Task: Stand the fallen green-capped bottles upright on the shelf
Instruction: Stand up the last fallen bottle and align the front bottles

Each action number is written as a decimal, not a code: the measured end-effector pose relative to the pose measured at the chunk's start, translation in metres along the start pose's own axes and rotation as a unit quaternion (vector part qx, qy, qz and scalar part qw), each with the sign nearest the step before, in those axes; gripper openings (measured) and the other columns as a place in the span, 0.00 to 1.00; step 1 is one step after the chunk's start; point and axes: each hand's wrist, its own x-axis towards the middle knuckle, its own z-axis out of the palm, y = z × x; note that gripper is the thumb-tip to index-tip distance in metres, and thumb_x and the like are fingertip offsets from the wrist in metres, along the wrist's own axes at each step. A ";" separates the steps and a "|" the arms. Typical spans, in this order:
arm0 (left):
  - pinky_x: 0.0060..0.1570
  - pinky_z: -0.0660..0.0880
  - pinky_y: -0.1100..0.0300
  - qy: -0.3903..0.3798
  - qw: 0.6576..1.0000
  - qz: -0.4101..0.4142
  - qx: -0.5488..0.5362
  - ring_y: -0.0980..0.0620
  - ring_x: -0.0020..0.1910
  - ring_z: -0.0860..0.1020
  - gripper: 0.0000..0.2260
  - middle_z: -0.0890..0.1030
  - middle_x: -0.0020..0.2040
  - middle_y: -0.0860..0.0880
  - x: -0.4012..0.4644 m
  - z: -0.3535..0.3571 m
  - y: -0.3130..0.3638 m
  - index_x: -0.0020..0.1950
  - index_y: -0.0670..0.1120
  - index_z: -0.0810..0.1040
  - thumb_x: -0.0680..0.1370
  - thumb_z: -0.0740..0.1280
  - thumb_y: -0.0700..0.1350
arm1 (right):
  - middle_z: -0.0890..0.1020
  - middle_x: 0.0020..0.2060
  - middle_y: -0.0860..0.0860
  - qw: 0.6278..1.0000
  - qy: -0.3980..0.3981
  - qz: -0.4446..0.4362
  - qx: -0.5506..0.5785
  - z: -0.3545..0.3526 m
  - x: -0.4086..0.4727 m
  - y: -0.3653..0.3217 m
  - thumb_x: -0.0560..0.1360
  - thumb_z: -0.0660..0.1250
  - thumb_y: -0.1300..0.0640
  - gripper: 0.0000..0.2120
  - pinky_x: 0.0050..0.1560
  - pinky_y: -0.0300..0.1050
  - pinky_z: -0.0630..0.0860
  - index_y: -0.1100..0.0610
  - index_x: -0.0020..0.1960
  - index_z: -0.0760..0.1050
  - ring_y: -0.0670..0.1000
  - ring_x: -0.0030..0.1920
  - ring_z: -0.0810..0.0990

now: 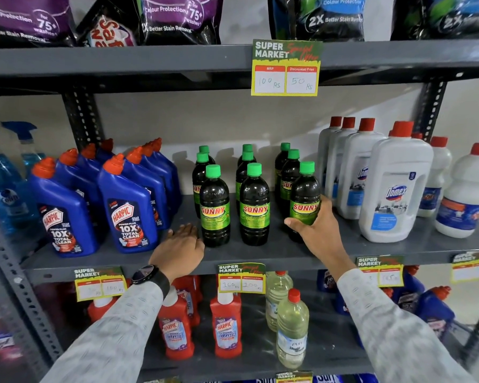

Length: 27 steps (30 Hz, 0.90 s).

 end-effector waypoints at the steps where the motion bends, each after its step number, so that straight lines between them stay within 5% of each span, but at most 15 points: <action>1: 0.81 0.48 0.46 0.001 1.000 0.001 0.001 0.47 0.84 0.53 0.28 0.54 0.85 0.44 0.000 0.000 0.000 0.84 0.43 0.54 0.85 0.45 0.53 | 0.79 0.65 0.53 1.000 0.001 0.000 -0.001 -0.001 0.000 0.000 0.68 0.84 0.53 0.45 0.62 0.47 0.75 0.56 0.76 0.62 0.53 0.62 0.79; 6: 0.82 0.49 0.47 0.006 1.000 0.001 -0.016 0.47 0.84 0.54 0.28 0.55 0.85 0.44 -0.002 -0.002 0.004 0.84 0.44 0.55 0.86 0.46 0.53 | 0.79 0.65 0.49 1.000 0.007 -0.012 -0.005 -0.001 -0.004 -0.002 0.68 0.83 0.52 0.44 0.65 0.51 0.75 0.53 0.76 0.64 0.51 0.63 0.78; 8: 0.80 0.56 0.47 0.024 0.999 -0.004 -0.043 0.45 0.82 0.61 0.26 0.62 0.83 0.43 -0.004 -0.003 0.007 0.83 0.45 0.61 0.85 0.48 0.53 | 0.78 0.65 0.47 0.999 0.016 -0.029 0.005 -0.003 -0.005 -0.002 0.69 0.82 0.51 0.41 0.68 0.55 0.74 0.50 0.75 0.65 0.50 0.63 0.78; 10: 0.63 0.75 0.50 0.110 0.990 -0.009 -0.088 0.43 0.67 0.79 0.21 0.79 0.69 0.44 -0.009 -0.001 0.011 0.72 0.48 0.74 0.83 0.54 0.52 | 0.77 0.69 0.50 0.998 0.044 -0.036 0.013 -0.007 -0.007 -0.001 0.70 0.81 0.48 0.41 0.70 0.59 0.72 0.50 0.77 0.65 0.52 0.68 0.76; 11: 0.50 0.78 0.53 0.167 0.978 -0.013 -0.121 0.45 0.55 0.83 0.18 0.84 0.59 0.45 -0.012 0.000 0.015 0.67 0.48 0.77 0.82 0.56 0.51 | 0.75 0.71 0.51 0.997 0.067 -0.033 0.010 -0.010 -0.010 0.001 0.71 0.79 0.47 0.42 0.72 0.60 0.71 0.51 0.78 0.63 0.53 0.71 0.74; 13: 0.41 0.76 0.59 0.246 0.945 -0.023 -0.213 0.51 0.43 0.82 0.18 0.86 0.53 0.46 -0.017 0.001 0.021 0.69 0.48 0.80 0.81 0.61 0.46 | 0.72 0.71 0.51 0.990 0.130 -0.050 -0.013 -0.014 -0.017 0.002 0.73 0.77 0.47 0.40 0.71 0.59 0.70 0.52 0.79 0.62 0.54 0.71 0.71; 15: 0.49 0.77 0.65 0.263 0.903 -0.025 -0.339 0.58 0.47 0.82 0.19 0.86 0.59 0.48 -0.014 -0.004 0.024 0.71 0.48 0.80 0.81 0.63 0.41 | 0.72 0.64 0.49 0.974 0.194 -0.106 -0.046 -0.020 -0.021 0.001 0.74 0.75 0.52 0.34 0.66 0.54 0.72 0.52 0.76 0.65 0.52 0.65 0.73; 17: 0.63 0.76 0.62 0.244 0.853 -0.027 -0.460 0.61 0.56 0.81 0.21 0.84 0.63 0.52 -0.025 -0.014 0.011 0.73 0.48 0.78 0.80 0.66 0.39 | 0.72 0.58 0.47 0.956 0.215 -0.188 -0.062 -0.013 -0.032 -0.016 0.74 0.74 0.58 0.29 0.59 0.52 0.74 0.53 0.72 0.68 0.50 0.58 0.74; 21: 0.60 0.75 0.64 0.089 0.836 0.004 -0.541 0.62 0.61 0.81 0.38 0.80 0.66 0.57 -0.017 -0.022 0.006 0.82 0.52 0.63 0.75 0.76 0.46 | 0.76 0.51 0.44 0.968 0.113 -0.212 -0.075 0.009 -0.041 -0.035 0.75 0.73 0.57 0.24 0.48 0.50 0.81 0.51 0.69 0.72 0.43 0.49 0.77; 24: 0.56 0.74 0.67 0.044 0.851 0.020 -0.522 0.67 0.57 0.80 0.47 0.78 0.62 0.63 -0.012 -0.025 0.011 0.82 0.55 0.61 0.69 0.82 0.50 | 0.79 0.60 0.46 0.990 -0.007 -0.116 -0.084 0.037 -0.050 -0.042 0.73 0.78 0.51 0.37 0.59 0.50 0.81 0.52 0.77 0.65 0.43 0.57 0.79; 27: 0.65 0.74 0.60 0.055 0.860 0.021 -0.507 0.63 0.62 0.78 0.45 0.79 0.67 0.56 -0.008 -0.023 0.019 0.79 0.54 0.66 0.66 0.84 0.51 | 0.74 0.73 0.51 0.992 -0.069 -0.046 -0.099 0.055 -0.049 -0.041 0.69 0.81 0.45 0.50 0.70 0.54 0.72 0.54 0.81 0.56 0.54 0.72 0.73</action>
